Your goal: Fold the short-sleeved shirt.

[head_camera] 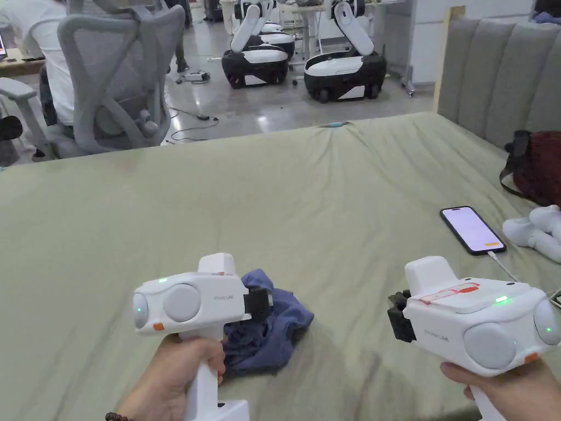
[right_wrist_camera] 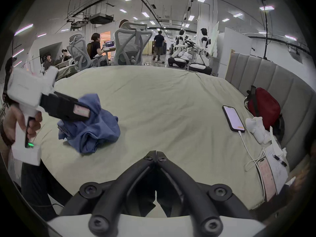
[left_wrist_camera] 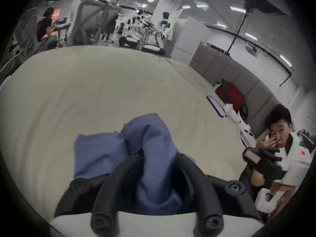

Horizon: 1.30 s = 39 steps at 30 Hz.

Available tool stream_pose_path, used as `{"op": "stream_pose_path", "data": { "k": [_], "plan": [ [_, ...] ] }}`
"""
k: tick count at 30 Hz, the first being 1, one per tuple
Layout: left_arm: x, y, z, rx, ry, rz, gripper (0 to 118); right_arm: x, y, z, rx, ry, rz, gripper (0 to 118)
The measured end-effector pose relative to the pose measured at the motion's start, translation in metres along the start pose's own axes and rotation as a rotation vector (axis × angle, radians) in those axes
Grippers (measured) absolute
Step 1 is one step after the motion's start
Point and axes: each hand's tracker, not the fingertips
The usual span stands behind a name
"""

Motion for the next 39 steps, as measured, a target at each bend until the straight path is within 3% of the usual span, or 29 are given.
{"op": "stream_pose_path", "data": {
  "k": [2, 4, 5, 6, 8, 9, 12, 16, 17, 19, 20, 21, 25, 33, 39],
  "plan": [
    [0.000, -0.007, -0.010, -0.012, -0.001, -0.003, 25, 0.006, -0.002, 0.003, -0.001, -0.012, -0.003, 0],
    [0.000, -0.008, -0.008, -0.003, 0.010, -0.016, 35, 0.010, -0.003, 0.005, 0.000, -0.020, -0.011, 0],
    [0.000, -0.005, -0.001, 0.003, 0.001, -0.018, 49, 0.011, -0.003, 0.006, 0.000, -0.022, -0.016, 0],
    [0.003, -0.002, 0.007, -0.001, -0.023, -0.023, 76, 0.012, -0.004, 0.006, 0.001, -0.024, -0.022, 0],
    [0.004, 0.005, 0.026, 0.002, -0.074, -0.031, 112, 0.012, -0.004, 0.005, 0.001, -0.021, -0.040, 0],
    [0.004, 0.008, 0.039, 0.052, -0.090, -0.040, 118, 0.011, -0.004, 0.004, 0.002, -0.012, -0.050, 0],
    [0.000, 0.019, 0.085, 0.219, -0.100, -0.060, 118, 0.004, -0.002, 0.000, 0.003, 0.010, -0.047, 0],
    [-0.024, 0.018, 0.112, 0.207, -0.109, -0.033, 118, -0.006, 0.000, -0.005, 0.006, 0.033, -0.027, 0],
    [-0.032, 0.015, 0.112, 0.184, -0.123, -0.031, 112, -0.008, 0.000, -0.005, 0.009, 0.040, -0.025, 0],
    [-0.036, 0.006, 0.104, 0.144, -0.104, -0.028, 54, -0.012, 0.002, -0.008, 0.008, 0.050, -0.020, 0],
    [-0.039, 0.001, 0.096, 0.122, -0.053, -0.016, 15, -0.014, 0.003, -0.009, 0.006, 0.053, -0.016, 0],
    [-0.042, -0.003, 0.085, 0.105, -0.016, -0.012, 1, -0.015, 0.003, -0.010, 0.005, 0.053, -0.013, 0],
    [-0.057, -0.008, 0.043, 0.049, -0.064, 0.045, 1, -0.019, 0.005, -0.008, 0.012, 0.060, -0.021, 0],
    [-0.004, -0.007, -0.018, -0.019, -0.202, 0.028, 0, -0.009, 0.000, -0.002, 0.005, 0.042, -0.051, 0],
    [0.017, -0.018, -0.052, -0.078, -0.160, -0.007, 0, -0.004, -0.005, 0.001, -0.007, 0.032, -0.053, 0]
  ]
}}
